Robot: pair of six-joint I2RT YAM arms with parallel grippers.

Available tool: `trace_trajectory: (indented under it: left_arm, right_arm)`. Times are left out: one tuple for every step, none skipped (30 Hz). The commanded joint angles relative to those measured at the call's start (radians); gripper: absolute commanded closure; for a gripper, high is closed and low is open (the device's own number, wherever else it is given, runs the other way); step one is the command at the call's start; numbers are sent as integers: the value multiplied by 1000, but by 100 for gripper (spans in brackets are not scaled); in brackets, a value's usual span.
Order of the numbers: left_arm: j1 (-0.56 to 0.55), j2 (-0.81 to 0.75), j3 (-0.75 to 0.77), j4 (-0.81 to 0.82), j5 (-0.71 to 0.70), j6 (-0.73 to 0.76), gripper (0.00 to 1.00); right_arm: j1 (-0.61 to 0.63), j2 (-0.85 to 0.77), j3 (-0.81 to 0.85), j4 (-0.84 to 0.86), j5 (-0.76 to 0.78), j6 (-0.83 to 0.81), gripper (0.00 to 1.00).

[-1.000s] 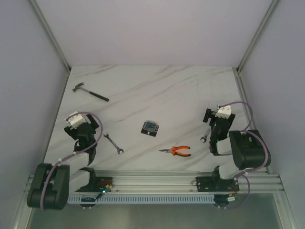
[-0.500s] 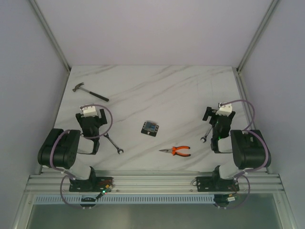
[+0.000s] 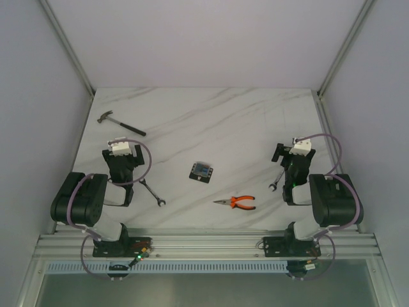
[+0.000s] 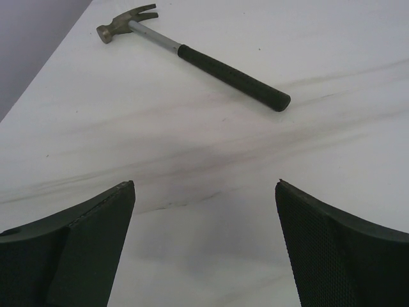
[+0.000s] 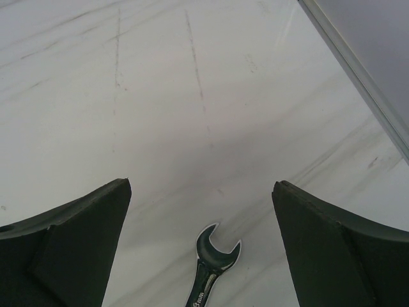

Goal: Snap on the fuse box
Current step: Reset both arms

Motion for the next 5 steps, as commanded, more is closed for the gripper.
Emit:
trace_trajectory:
  left_arm:
    - [5, -1, 13, 45, 20, 14, 0]
    - [5, -1, 14, 47, 19, 15, 0]
    - [6, -2, 14, 46, 20, 15, 0]
    - [5, -3, 13, 48, 19, 15, 0]
    - [5, -5, 12, 48, 20, 15, 0]
  right_arm:
    - [-4, -7, 14, 33, -6, 8, 0]
    - [-4, -7, 14, 33, -6, 8, 0]
    - [-4, -7, 14, 34, -6, 6, 0]
    - [-4, -7, 14, 34, -6, 7, 0]
    - [-5, -7, 14, 33, -6, 7, 0]
